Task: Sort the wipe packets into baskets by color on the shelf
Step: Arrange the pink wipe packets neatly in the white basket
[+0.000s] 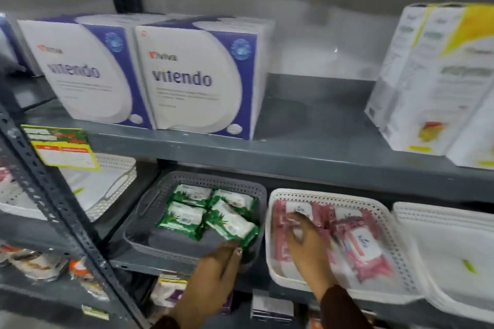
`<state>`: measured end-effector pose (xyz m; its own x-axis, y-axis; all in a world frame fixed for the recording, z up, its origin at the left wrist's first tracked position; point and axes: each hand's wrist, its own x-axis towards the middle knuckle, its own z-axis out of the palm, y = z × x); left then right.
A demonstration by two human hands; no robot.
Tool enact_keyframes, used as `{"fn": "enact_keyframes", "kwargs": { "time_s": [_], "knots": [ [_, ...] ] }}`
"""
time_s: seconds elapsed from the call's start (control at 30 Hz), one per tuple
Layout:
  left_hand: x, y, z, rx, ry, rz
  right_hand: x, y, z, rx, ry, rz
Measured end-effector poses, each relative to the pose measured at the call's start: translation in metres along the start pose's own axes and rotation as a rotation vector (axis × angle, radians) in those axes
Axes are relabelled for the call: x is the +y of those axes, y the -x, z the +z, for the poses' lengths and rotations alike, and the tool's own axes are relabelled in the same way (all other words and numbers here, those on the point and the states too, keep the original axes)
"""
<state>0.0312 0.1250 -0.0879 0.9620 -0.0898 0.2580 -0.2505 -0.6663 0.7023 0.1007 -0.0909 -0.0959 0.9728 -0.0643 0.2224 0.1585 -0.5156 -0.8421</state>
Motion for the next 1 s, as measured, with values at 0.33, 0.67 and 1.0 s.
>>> {"fn": "enact_keyframes", "kwargs": {
  "time_s": [0.33, 0.67, 1.0],
  "knots": [
    [0.064, -0.07, 0.133, -0.34, -0.264, 0.056, 0.077, 0.013, -0.082, -0.563, 0.389, 0.071],
    [0.075, -0.086, 0.156, -0.436, -0.508, 0.067, 0.061, 0.004, -0.103, -0.743, 0.577, 0.168],
    [0.11, -0.082, 0.168, -0.262, 0.075, -0.057, 0.085, 0.008, -0.145, 0.055, 0.23, 0.308]
  ]
}}
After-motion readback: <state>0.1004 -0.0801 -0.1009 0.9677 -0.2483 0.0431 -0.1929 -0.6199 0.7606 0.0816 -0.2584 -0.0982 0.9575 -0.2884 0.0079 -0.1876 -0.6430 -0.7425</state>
